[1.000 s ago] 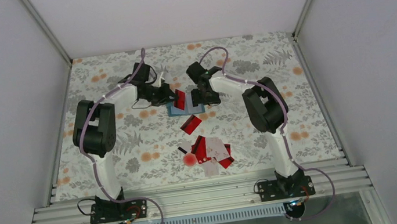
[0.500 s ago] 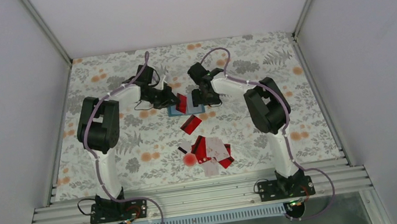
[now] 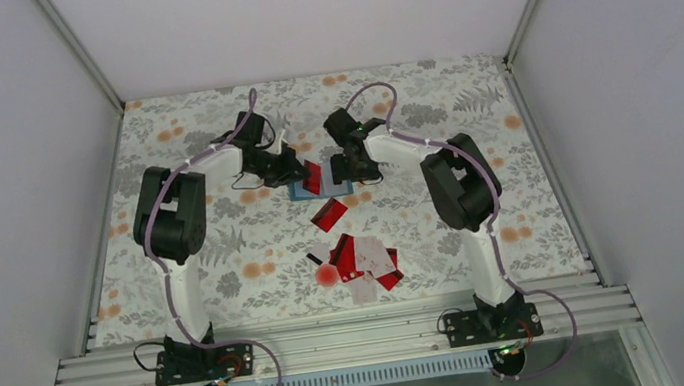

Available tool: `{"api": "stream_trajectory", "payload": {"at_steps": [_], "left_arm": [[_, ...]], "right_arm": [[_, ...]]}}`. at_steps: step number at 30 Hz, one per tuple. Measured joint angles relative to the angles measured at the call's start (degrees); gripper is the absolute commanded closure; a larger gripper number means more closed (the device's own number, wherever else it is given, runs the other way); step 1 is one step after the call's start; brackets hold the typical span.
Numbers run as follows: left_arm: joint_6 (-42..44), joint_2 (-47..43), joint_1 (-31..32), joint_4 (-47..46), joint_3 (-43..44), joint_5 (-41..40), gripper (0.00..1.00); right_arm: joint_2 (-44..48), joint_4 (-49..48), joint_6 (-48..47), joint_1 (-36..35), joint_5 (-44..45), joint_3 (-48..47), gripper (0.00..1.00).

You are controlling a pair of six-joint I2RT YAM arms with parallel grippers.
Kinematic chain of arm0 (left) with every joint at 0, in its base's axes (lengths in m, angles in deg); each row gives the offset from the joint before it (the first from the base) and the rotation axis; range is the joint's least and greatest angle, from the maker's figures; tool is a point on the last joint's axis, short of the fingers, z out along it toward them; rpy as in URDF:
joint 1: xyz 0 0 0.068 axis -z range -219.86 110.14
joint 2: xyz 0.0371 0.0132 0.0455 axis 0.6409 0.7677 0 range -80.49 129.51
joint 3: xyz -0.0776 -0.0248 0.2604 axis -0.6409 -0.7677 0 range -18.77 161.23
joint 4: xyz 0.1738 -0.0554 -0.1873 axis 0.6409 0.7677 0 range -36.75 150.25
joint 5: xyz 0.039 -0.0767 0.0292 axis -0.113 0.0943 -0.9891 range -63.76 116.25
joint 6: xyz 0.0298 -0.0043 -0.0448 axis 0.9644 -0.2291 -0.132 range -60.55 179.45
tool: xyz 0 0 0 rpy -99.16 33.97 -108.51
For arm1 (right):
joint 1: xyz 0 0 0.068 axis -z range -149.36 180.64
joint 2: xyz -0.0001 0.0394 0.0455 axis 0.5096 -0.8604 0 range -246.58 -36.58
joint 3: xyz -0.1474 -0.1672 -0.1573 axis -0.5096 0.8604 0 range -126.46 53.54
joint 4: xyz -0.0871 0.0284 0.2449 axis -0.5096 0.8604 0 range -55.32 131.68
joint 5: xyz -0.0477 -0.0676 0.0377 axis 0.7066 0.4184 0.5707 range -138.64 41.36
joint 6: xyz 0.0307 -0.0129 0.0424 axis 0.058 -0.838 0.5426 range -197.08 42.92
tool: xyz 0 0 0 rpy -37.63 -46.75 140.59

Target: Put the credit cards into the card holder

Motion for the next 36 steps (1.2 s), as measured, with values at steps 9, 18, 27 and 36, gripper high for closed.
{"api": "stream_trajectory", "payload": {"at_steps": [9, 18, 27, 36], "left_arm": [[-0.2, 0.6, 0.4, 0.0, -0.1, 0.0, 0.98], [-0.5, 2.0, 0.7, -0.1, -0.1, 0.1, 0.98], [-1.3, 2.0, 1.0, 0.0, 0.5, -0.3, 0.98], [-2.8, 2.4, 1.2, -0.4, 1.1, -0.2, 0.98]], "right_arm": [[0.3, -0.6, -0.5, 0.0, 0.0, 0.7, 0.33], [1.1, -1.9, -0.9, 0.0, 0.0, 2.1, 0.34], [1.5, -2.7, -1.3, 0.0, -0.2, 2.9, 0.33], [2.0, -3.6, -1.9, 0.0, -0.3, 3.8, 0.34]]}}
